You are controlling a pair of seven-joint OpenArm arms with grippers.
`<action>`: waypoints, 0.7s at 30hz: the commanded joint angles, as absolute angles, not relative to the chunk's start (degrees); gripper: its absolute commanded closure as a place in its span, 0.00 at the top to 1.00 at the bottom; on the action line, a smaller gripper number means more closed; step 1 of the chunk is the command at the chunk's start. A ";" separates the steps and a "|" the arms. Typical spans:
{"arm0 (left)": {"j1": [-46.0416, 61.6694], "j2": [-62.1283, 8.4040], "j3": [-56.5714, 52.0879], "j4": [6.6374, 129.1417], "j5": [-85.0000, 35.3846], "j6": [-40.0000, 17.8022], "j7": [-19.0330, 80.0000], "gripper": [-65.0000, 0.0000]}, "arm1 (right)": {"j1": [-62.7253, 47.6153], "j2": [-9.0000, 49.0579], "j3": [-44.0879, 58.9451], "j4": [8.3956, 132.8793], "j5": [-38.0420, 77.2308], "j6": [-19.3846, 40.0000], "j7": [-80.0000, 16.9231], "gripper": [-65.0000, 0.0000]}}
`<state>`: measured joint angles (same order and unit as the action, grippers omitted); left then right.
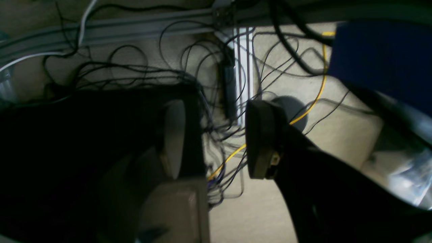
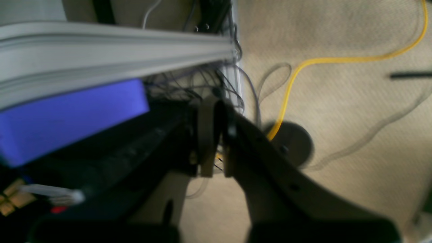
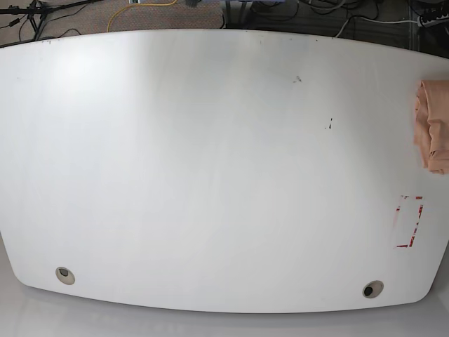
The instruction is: Fold the T-shirt properly
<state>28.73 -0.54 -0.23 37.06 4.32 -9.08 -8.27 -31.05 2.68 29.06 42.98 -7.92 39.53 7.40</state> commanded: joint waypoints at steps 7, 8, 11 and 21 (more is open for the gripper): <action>17.27 -1.36 -0.40 19.03 4.26 -9.36 -8.84 0.41 | -24.22 4.53 29.23 32.48 -12.18 35.03 8.40 0.06; 15.78 -1.89 -0.40 16.84 4.26 -9.36 -8.84 0.41 | -23.43 4.62 29.23 31.43 -13.14 34.07 8.40 0.06; 13.32 -2.24 -0.40 13.14 4.26 -9.36 -8.84 0.41 | -21.85 4.97 29.23 29.14 -15.43 32.04 8.40 0.06; 7.87 -2.59 -0.40 8.13 4.35 -1.63 -8.57 0.45 | -15.96 4.88 29.32 20.62 -20.18 26.77 8.40 0.06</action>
